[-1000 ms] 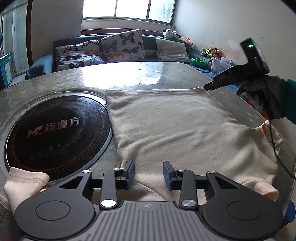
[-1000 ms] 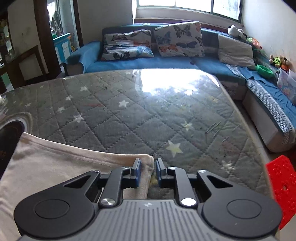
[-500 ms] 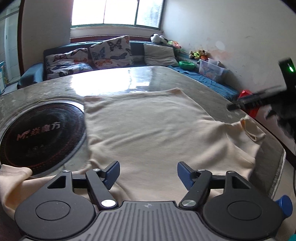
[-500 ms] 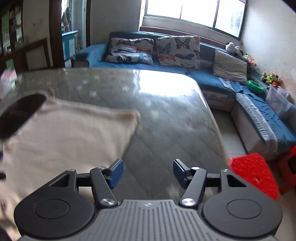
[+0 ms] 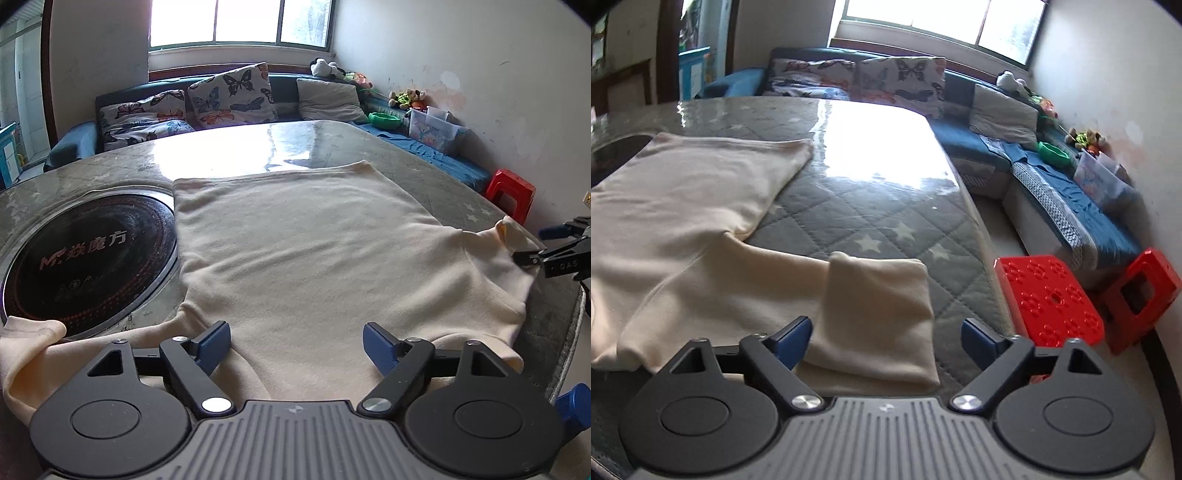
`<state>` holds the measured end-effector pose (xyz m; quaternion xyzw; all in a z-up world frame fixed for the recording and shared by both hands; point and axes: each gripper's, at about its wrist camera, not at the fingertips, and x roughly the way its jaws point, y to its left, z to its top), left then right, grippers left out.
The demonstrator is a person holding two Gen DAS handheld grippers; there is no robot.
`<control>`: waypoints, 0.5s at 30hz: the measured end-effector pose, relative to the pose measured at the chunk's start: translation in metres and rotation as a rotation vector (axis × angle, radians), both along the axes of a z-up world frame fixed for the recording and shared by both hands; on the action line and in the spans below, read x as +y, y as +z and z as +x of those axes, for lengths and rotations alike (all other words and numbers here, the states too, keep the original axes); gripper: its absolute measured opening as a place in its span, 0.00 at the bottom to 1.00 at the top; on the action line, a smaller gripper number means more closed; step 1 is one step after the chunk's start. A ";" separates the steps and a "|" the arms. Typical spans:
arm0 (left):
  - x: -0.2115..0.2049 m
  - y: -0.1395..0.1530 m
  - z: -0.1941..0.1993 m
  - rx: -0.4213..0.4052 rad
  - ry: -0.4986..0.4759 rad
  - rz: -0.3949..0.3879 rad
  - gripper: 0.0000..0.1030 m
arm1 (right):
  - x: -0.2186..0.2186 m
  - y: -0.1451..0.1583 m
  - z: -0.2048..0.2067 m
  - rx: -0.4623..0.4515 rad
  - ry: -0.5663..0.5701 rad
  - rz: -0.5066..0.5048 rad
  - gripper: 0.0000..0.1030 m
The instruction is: Fold clothes
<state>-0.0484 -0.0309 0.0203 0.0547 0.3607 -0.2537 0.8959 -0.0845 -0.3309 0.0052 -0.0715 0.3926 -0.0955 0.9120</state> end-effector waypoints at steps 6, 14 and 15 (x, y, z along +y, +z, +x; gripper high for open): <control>0.000 -0.004 0.002 0.004 0.012 0.012 0.85 | -0.033 0.006 -0.007 -0.066 -0.150 -0.113 0.91; -0.001 -0.007 0.003 0.001 0.021 0.026 0.90 | -0.034 0.023 -0.024 -0.141 -0.141 -0.054 0.94; -0.002 -0.008 0.003 -0.001 0.023 0.029 0.90 | -0.026 0.022 -0.023 -0.137 -0.105 -0.051 0.95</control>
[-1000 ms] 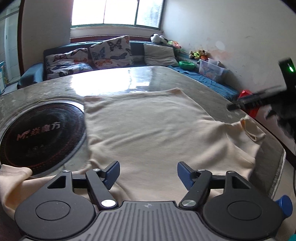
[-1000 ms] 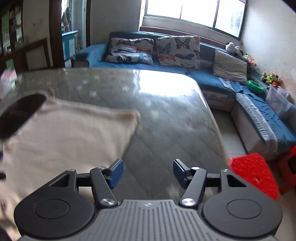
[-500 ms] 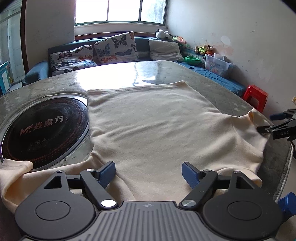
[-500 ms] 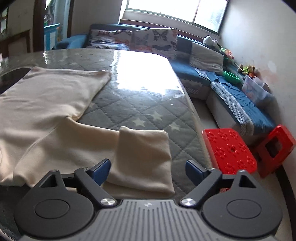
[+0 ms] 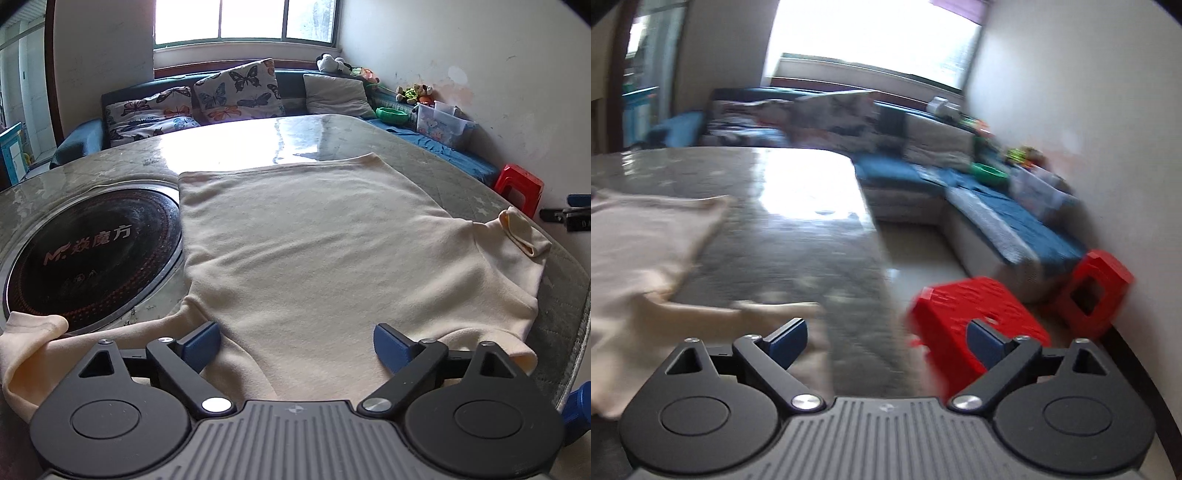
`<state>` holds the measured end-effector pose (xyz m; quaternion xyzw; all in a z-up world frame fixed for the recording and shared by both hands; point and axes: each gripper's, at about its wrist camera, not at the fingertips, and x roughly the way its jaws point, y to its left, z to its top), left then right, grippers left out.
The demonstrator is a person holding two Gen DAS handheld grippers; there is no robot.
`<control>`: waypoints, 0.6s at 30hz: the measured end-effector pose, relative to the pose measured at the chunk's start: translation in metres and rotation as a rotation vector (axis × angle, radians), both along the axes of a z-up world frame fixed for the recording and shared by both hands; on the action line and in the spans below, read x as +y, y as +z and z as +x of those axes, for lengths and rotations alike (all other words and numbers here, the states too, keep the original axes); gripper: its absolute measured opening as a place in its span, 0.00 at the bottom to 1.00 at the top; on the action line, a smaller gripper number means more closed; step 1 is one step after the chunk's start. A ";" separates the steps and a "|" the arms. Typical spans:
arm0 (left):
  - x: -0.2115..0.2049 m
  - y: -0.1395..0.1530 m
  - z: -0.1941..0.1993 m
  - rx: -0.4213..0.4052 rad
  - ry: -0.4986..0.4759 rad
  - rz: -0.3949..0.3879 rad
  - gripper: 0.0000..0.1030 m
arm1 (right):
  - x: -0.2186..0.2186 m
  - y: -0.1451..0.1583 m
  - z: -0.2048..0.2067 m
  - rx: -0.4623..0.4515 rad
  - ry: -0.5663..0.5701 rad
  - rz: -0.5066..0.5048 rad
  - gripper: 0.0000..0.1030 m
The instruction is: Fold clothes
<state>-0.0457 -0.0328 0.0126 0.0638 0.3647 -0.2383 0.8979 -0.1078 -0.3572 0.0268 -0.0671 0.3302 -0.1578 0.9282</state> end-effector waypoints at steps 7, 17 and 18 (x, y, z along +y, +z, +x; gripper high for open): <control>0.000 0.000 -0.001 0.000 0.005 0.001 0.91 | 0.042 -0.023 0.005 0.074 0.157 -0.007 0.95; 0.002 -0.001 -0.002 -0.006 -0.001 -0.003 0.93 | 0.004 -0.012 -0.001 0.029 -0.122 -0.234 0.96; 0.002 -0.001 -0.002 -0.007 -0.002 -0.003 0.93 | -0.003 -0.007 -0.003 0.015 -0.159 -0.220 0.96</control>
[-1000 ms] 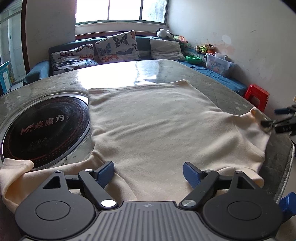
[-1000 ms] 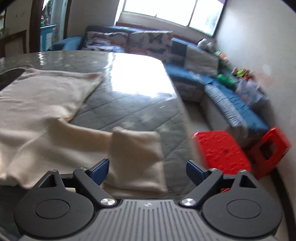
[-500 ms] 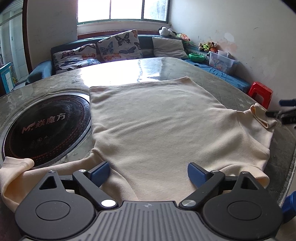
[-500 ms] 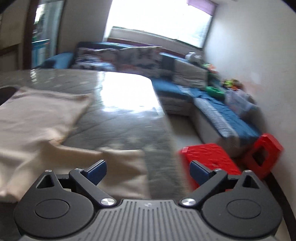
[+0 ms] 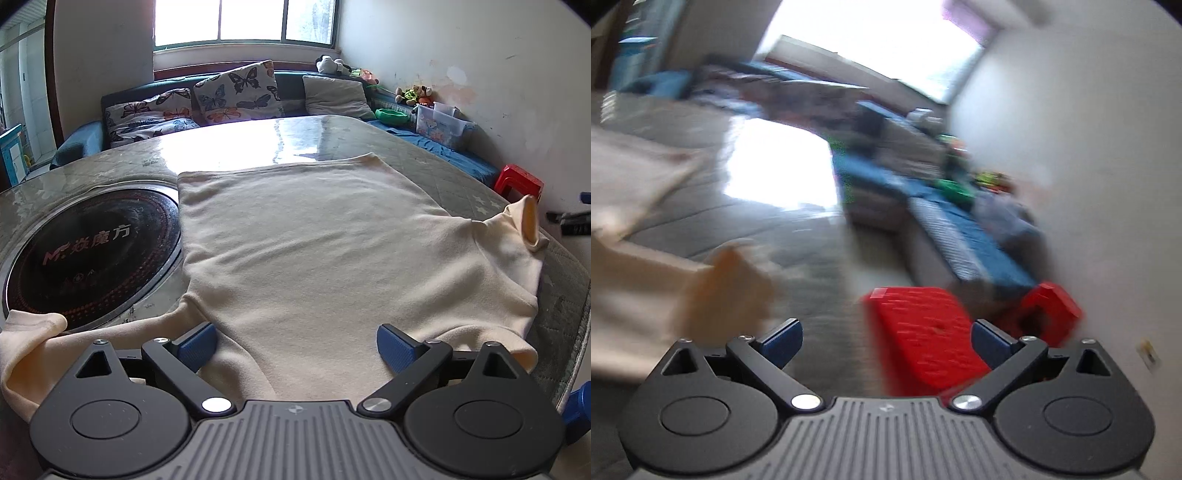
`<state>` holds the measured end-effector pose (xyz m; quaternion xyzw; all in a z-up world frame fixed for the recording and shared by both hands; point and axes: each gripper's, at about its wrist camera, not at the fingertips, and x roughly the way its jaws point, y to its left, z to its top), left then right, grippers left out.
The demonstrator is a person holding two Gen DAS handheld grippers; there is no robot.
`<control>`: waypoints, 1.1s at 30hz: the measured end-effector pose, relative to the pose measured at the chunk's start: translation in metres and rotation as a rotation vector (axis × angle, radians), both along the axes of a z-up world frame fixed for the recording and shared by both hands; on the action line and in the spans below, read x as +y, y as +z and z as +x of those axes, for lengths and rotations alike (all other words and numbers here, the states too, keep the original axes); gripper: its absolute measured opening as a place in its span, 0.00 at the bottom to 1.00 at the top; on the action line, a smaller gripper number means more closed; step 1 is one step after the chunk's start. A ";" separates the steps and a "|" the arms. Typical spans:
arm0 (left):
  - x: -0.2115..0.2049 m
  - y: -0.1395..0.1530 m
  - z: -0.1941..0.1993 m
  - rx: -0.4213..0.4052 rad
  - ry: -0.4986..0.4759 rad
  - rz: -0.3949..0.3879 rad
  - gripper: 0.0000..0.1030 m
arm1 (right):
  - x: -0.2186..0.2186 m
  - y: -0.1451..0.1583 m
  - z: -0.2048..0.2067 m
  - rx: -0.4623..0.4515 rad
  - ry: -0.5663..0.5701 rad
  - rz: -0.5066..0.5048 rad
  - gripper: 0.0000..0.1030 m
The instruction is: Fold clothes
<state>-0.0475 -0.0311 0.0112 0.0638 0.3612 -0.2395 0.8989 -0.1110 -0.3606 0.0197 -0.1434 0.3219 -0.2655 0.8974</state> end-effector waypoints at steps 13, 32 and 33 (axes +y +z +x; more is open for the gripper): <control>0.000 0.000 0.000 0.000 0.004 0.011 0.95 | 0.072 -0.008 0.000 0.068 0.341 0.096 0.97; 0.001 -0.002 -0.001 -0.006 0.001 0.016 0.96 | 0.035 0.017 -0.007 -0.084 0.118 0.031 0.97; 0.002 -0.002 -0.001 -0.006 0.002 0.016 0.96 | 0.044 0.015 -0.005 -0.081 0.157 0.039 0.98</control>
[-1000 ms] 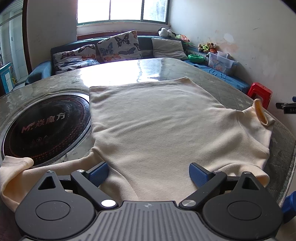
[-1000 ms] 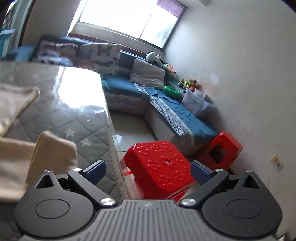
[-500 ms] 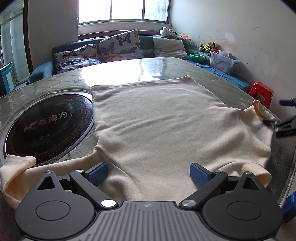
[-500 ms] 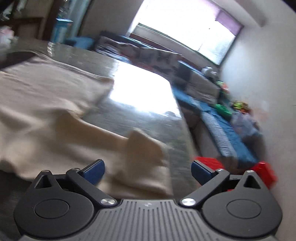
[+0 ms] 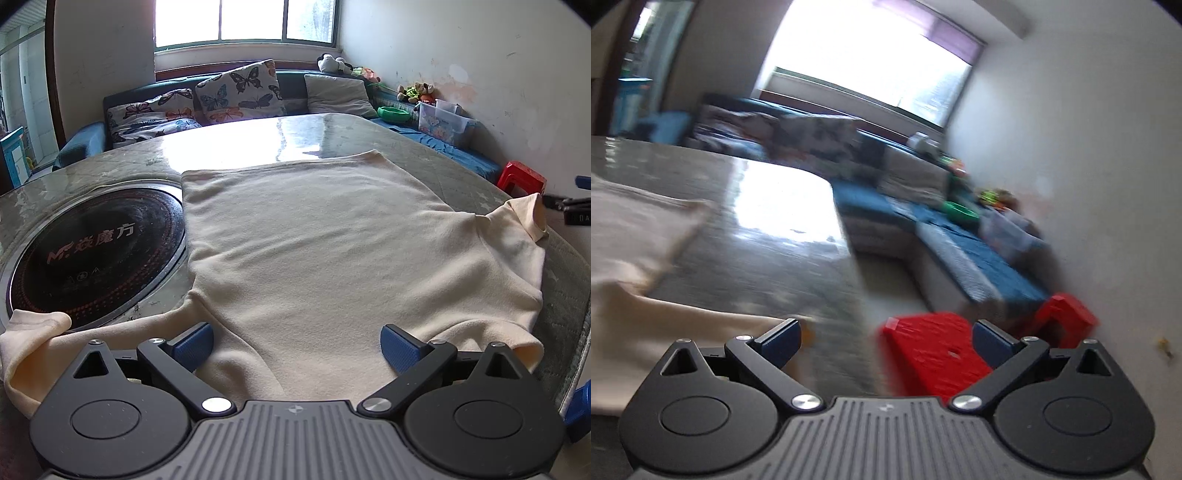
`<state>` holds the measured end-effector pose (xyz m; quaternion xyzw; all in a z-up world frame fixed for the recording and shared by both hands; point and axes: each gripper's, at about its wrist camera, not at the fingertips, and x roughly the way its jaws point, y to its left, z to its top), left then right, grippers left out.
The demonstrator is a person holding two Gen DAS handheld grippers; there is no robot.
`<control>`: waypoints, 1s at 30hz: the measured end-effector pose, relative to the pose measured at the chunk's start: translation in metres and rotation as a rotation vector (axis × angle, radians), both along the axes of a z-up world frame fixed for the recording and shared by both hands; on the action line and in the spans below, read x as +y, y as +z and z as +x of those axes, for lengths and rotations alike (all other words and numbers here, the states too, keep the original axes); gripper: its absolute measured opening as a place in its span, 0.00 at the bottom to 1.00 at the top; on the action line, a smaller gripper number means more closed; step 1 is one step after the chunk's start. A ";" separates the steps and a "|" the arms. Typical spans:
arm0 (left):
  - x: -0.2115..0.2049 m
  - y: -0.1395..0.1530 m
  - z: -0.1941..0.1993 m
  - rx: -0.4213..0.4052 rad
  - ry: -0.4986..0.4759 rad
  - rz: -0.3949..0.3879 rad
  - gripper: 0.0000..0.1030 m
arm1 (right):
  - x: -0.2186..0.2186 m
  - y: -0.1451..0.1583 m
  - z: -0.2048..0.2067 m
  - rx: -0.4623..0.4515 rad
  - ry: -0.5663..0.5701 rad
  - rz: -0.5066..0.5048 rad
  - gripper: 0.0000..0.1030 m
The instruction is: Fold clothes
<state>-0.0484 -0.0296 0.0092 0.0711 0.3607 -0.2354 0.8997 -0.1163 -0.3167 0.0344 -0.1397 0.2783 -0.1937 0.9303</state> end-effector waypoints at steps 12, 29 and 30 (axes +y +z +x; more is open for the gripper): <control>0.001 0.000 0.001 0.000 0.000 -0.002 0.97 | 0.008 -0.031 0.026 0.129 0.013 -0.080 0.98; 0.002 -0.001 -0.001 -0.006 0.000 0.006 0.97 | -0.017 -0.029 0.031 0.079 0.033 0.174 0.77; 0.002 -0.001 -0.001 -0.007 0.000 0.007 0.98 | -0.017 -0.032 0.033 0.084 0.046 0.200 0.77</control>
